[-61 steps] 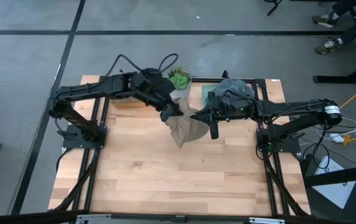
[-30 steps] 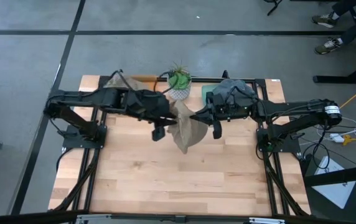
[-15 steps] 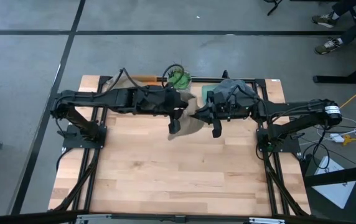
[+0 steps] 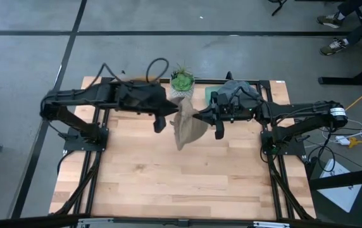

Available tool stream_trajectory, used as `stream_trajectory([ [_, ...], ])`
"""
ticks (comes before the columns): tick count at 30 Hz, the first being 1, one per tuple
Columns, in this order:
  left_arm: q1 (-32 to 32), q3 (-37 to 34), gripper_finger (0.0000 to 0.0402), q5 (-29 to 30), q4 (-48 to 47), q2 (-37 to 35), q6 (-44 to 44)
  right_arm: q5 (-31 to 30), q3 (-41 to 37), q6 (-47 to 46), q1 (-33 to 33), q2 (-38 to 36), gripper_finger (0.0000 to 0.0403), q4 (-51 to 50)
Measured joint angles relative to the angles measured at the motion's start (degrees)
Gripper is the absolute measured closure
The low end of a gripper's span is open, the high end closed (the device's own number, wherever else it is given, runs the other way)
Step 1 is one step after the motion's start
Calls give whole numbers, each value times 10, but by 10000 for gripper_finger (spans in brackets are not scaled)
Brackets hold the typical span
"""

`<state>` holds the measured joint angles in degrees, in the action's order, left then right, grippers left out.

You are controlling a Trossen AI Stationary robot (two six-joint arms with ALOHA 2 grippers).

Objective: Pick & Place hat
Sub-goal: Put the brown cap into the orange bin

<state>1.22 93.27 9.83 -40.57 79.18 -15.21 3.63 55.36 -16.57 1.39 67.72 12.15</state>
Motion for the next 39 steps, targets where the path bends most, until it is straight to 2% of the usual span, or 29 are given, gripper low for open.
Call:
stream_trajectory([
  [7, 0, 0, 338, -10, 24, -15, -102, -15, 0, 5, 0, 0, 396, -14],
  [11, 0, 0, 327, -23, 31, -14, -154, -22, 0, 8, 0, 0, 396, -18],
  [14, -4, 0, 305, -41, 23, -10, -186, -32, 0, 10, 0, 0, 396, -33],
  [19, -25, 0, 242, -78, 10, -10, -268, -42, 0, 23, 0, 0, 396, -53],
  [23, -42, 0, 185, -137, 9, -7, -325, -42, 0, 36, 0, 0, 396, -52],
  [29, -48, 0, 118, -159, 20, 17, -344, -42, 0, 40, 0, 0, 396, -57],
  [33, -48, 0, 100, -160, 22, 33, -349, -42, 0, 42, 0, 0, 396, -61],
  [39, -48, 0, 101, -150, 53, 57, -351, -42, 0, 48, 0, 0, 396, -60],
])
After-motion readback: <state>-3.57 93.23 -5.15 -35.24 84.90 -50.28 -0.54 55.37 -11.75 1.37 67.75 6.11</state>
